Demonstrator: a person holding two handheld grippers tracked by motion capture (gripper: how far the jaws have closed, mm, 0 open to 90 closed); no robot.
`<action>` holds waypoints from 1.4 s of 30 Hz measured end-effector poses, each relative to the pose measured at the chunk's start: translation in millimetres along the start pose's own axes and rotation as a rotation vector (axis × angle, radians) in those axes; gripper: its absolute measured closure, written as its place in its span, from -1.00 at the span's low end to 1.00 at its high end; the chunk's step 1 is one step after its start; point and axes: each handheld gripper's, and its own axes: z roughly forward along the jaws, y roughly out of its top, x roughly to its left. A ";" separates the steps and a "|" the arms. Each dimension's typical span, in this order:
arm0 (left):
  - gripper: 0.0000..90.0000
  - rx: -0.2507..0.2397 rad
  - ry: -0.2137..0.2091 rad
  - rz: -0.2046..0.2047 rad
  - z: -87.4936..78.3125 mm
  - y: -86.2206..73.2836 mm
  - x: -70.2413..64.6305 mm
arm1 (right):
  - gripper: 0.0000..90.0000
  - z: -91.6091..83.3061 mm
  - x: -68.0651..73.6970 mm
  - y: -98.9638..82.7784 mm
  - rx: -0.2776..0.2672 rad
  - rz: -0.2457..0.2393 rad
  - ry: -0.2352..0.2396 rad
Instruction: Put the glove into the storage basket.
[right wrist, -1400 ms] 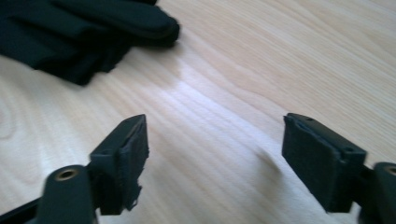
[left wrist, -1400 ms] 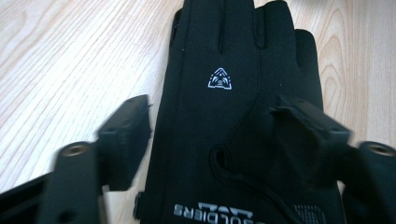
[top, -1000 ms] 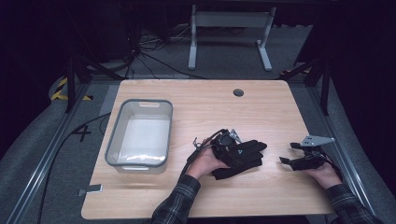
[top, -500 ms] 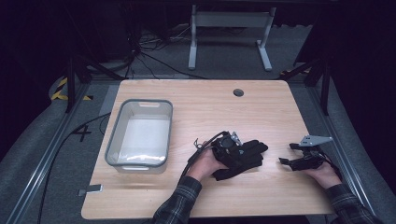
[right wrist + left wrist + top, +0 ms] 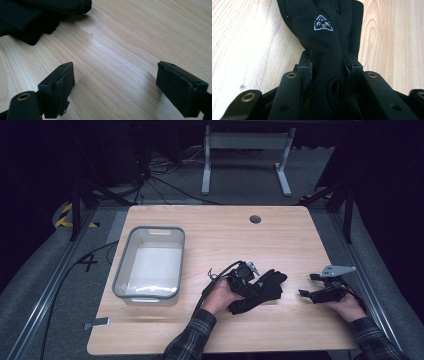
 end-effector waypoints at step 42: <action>0.48 -0.138 0.216 -0.165 -122.0 -5.6 2.5 | -0.99 3.8 -1.7 1.5 0.038 0.025 -0.026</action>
